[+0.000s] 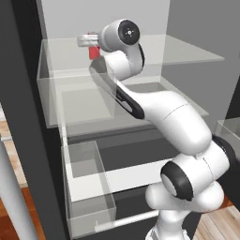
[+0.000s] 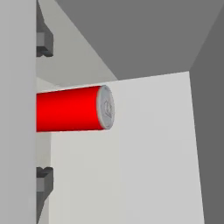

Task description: Open the fridge, grab two sodas, and place both sodas inside the bowl with ice on the dining counter.

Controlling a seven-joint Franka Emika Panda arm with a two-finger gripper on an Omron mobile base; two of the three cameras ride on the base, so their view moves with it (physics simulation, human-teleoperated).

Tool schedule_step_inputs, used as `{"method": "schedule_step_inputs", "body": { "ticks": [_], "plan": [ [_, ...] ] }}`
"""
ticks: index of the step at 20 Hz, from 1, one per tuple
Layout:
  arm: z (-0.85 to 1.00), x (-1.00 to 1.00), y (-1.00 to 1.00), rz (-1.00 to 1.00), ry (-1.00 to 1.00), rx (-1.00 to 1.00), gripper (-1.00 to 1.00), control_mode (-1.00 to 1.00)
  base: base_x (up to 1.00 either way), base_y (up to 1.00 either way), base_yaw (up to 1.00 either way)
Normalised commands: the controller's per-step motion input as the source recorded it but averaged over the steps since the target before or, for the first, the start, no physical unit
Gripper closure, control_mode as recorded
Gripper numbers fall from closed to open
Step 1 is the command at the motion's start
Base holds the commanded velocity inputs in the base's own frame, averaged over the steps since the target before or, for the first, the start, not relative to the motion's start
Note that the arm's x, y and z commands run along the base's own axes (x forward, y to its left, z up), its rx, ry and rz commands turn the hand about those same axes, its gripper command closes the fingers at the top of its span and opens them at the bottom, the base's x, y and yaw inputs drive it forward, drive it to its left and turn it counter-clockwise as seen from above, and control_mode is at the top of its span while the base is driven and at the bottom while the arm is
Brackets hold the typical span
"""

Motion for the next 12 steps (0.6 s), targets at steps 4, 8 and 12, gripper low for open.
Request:
{"method": "schedule_step_inputs", "body": {
  "ticks": [4,8,12],
  "plan": [
    [0.00,0.37,0.02,0.00,0.04,0.00,-1.00,-1.00,0.00,0.00,0.00],
    [0.00,0.48,0.12,0.00,0.07,0.00,-1.00,-1.00,0.00,0.00,0.00],
    [0.00,0.46,0.26,0.00,0.09,0.00,1.00,-1.00,0.00,0.00,0.00]
  ]
}}
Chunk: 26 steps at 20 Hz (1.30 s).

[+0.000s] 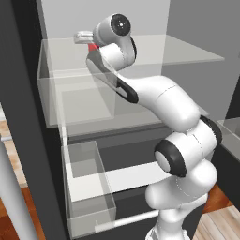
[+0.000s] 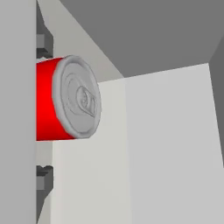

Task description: Open the fridge, grab two sodas, and place both sodas inside the bowl with ice on the dining counter.

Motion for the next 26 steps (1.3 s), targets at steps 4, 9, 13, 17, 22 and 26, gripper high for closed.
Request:
{"method": "schedule_step_inputs", "body": {
  "ticks": [4,9,13,17,22,26],
  "plan": [
    [-0.01,0.12,0.06,0.00,0.04,-0.01,1.00,-1.00,0.00,0.00,0.00],
    [-0.01,-0.02,0.00,0.00,0.00,0.00,1.00,-1.00,0.00,0.00,0.00],
    [0.00,-0.21,0.00,-0.02,-0.01,0.00,1.00,-1.00,0.00,0.00,0.00],
    [0.00,-0.25,0.00,0.00,0.00,0.00,1.00,-1.00,0.00,0.00,0.00],
    [0.04,-0.80,-0.33,0.01,-0.01,0.03,1.00,-1.00,0.00,0.00,0.00],
    [0.03,-0.99,-0.57,0.03,-0.06,0.02,1.00,-1.00,0.00,0.00,0.00]
  ]
}}
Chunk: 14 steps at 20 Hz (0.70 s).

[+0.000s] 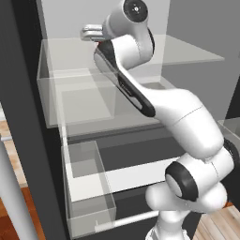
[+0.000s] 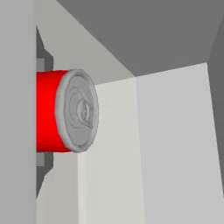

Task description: Open the fridge, grab two sodas, and place both sodas inside the bowl with ice on the dining counter.

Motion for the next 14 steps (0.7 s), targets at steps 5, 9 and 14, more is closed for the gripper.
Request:
{"method": "schedule_step_inputs", "body": {
  "ticks": [5,9,14],
  "plan": [
    [0.00,-1.00,-0.63,0.05,-0.18,0.00,1.00,-1.00,0.00,0.00,0.00],
    [-0.03,-1.00,-0.47,0.03,-0.10,0.00,1.00,-1.00,0.00,0.00,0.00],
    [0.00,-1.00,-0.38,0.01,-0.01,0.01,1.00,-1.00,0.00,0.00,0.00]
  ]
}}
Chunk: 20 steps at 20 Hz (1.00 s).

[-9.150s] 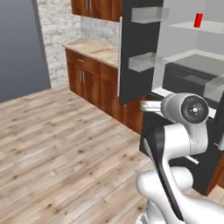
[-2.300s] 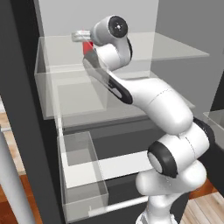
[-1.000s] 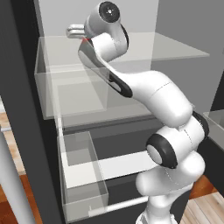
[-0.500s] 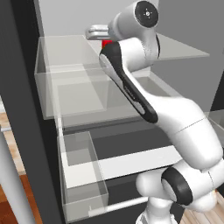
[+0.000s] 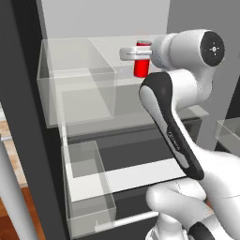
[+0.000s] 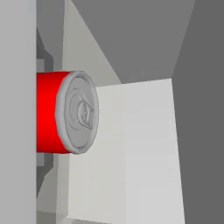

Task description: Open the fridge, grab two sodas, and place both sodas inside the bowl with ice on the dining counter.

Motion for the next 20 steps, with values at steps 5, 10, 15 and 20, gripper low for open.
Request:
{"method": "schedule_step_inputs", "body": {
  "ticks": [5,10,15,20],
  "plan": [
    [0.00,-1.00,-0.33,0.00,0.00,0.02,1.00,-1.00,0.00,0.00,0.00],
    [-0.13,-1.00,-0.48,0.00,0.00,0.02,1.00,-1.00,0.00,0.00,0.00],
    [-0.19,-1.00,-0.29,-0.05,0.00,0.05,1.00,-1.00,0.00,0.00,0.00],
    [-0.19,-0.72,-0.20,-0.02,0.00,0.03,1.00,1.00,0.00,0.00,0.00]
  ]
}}
